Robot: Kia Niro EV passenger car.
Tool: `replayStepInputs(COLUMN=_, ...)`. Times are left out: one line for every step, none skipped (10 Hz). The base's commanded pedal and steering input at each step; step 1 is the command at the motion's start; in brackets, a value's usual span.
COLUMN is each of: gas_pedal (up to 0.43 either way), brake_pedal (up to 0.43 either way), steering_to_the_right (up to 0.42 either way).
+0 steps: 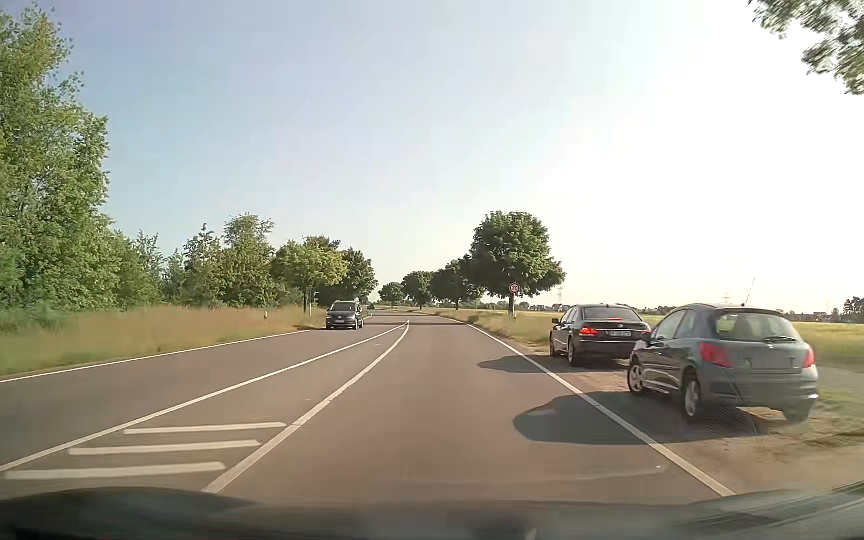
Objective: Follow the waypoints while adhering to traffic rules and regulations
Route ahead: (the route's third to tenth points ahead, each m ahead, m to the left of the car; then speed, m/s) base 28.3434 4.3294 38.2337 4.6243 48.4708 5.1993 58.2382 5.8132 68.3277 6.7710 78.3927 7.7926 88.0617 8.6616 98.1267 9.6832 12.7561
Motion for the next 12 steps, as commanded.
replayStepInputs(gas_pedal=0.098, brake_pedal=0.03, steering_to_the_right=-0.011)
replayStepInputs(gas_pedal=0.098, brake_pedal=0.03, steering_to_the_right=-0.011)
replayStepInputs(gas_pedal=0.098, brake_pedal=0.03, steering_to_the_right=-0.011)
replayStepInputs(gas_pedal=0.098, brake_pedal=0.03, steering_to_the_right=-0.011)
replayStepInputs(gas_pedal=0.13, brake_pedal=0.03, steering_to_the_right=-0.01)
replayStepInputs(gas_pedal=0.15, brake_pedal=0.03, steering_to_the_right=-0.009)
replayStepInputs(gas_pedal=0.157, brake_pedal=0.03, steering_to_the_right=-0.008)
replayStepInputs(gas_pedal=0.169, brake_pedal=0.03, steering_to_the_right=-0.007)
replayStepInputs(gas_pedal=0.177, brake_pedal=0.03, steering_to_the_right=-0.007)
replayStepInputs(gas_pedal=0.189, brake_pedal=0.03, steering_to_the_right=-0.006)
replayStepInputs(gas_pedal=0.189, brake_pedal=0.03, steering_to_the_right=-0.006)
replayStepInputs(gas_pedal=0.197, brake_pedal=0.03, steering_to_the_right=-0.006)
